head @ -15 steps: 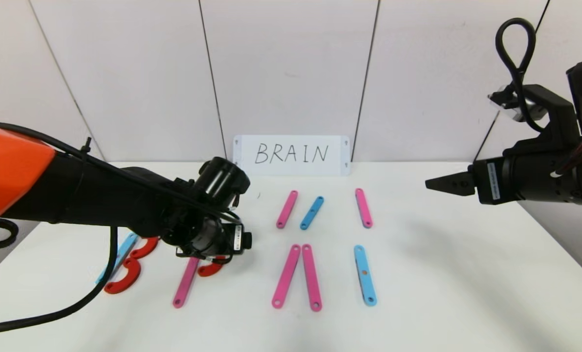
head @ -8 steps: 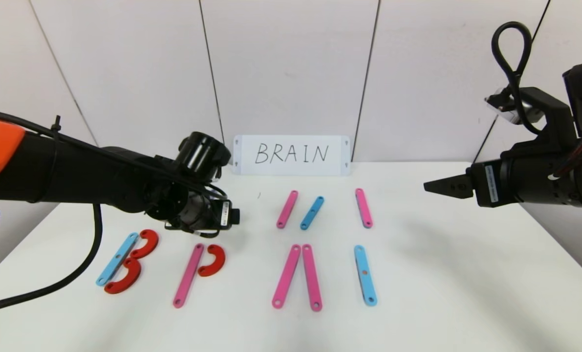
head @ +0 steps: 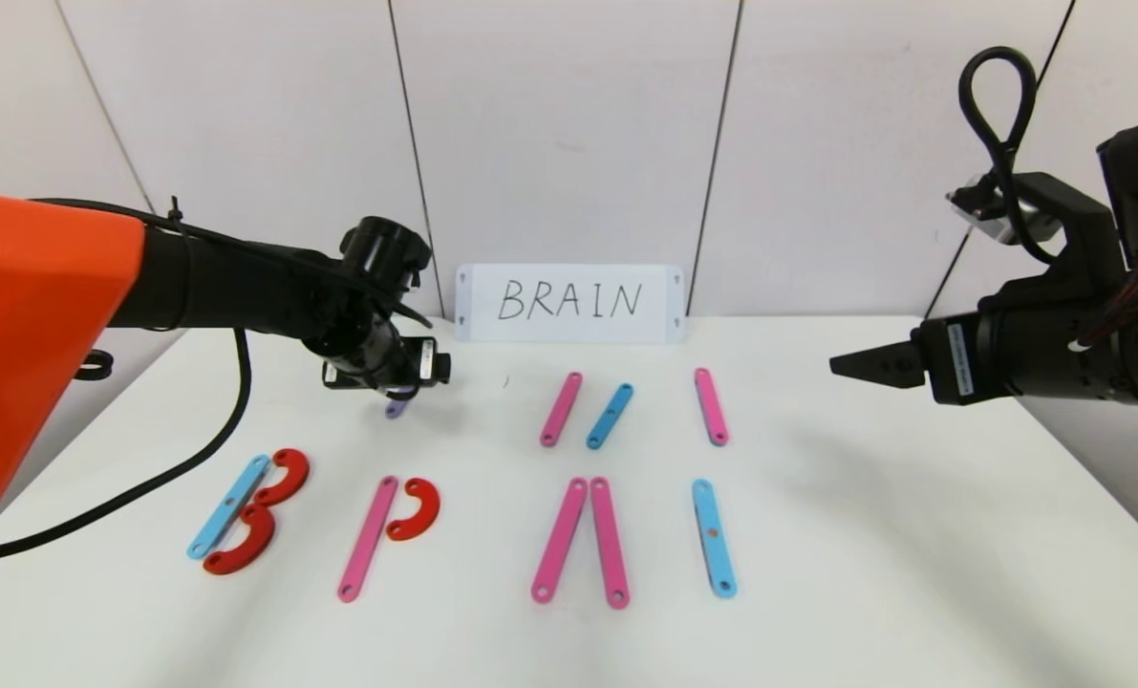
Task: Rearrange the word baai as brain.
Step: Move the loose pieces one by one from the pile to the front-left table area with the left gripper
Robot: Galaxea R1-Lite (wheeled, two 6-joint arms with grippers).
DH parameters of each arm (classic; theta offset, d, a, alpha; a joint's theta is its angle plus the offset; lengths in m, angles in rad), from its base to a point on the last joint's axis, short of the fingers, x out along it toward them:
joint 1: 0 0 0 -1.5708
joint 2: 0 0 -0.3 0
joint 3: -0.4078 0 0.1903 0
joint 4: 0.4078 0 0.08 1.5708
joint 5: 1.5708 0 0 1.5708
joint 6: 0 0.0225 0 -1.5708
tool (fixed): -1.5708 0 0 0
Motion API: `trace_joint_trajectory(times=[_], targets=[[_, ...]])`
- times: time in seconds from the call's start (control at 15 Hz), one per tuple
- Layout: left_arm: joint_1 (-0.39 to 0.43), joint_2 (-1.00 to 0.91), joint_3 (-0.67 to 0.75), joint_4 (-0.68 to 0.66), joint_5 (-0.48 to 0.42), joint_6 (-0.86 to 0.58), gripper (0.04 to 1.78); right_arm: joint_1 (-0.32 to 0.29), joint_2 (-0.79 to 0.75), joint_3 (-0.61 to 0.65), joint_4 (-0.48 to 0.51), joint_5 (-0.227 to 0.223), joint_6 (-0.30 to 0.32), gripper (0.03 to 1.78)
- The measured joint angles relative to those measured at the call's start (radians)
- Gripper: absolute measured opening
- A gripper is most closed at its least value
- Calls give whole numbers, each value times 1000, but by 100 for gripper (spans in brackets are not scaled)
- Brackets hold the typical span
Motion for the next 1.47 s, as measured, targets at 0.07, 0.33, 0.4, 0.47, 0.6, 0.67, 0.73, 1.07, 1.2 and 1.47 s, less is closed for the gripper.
trace_joint_trajectory(times=[0.07, 0.33, 0.4, 0.47, 0.6, 0.67, 0.73, 1.07, 1.2, 1.47], targets=[[11, 20, -22, 1, -3, 9, 175, 0, 3, 2, -19, -1, 0, 174], [34, 84, -70, -3, -40, 66, 175, -2, 21, 15, -46, -2, -3, 174], [36, 96, -77, -2, -40, 67, 175, -2, 26, 16, -47, -2, -4, 174], [38, 106, -83, -2, -41, 69, 175, -2, 29, 16, -47, -3, -4, 174], [41, 117, -86, -2, -45, 76, 175, -2, 34, 16, -47, -4, -3, 174], [47, 119, -87, -3, -46, 88, 175, 0, 36, 16, -47, -4, -3, 174], [54, 122, -87, -5, -49, 100, 175, 0, 37, 16, -47, -4, -4, 174], [90, 125, -87, -8, -113, 159, 175, 3, 44, 17, -47, -6, -4, 174], [99, 126, -87, -6, -134, 163, 175, 5, 48, 17, -47, -20, -5, 174], [103, 126, -80, -3, -136, 181, 175, 7, 51, 18, -47, -24, -5, 174]])
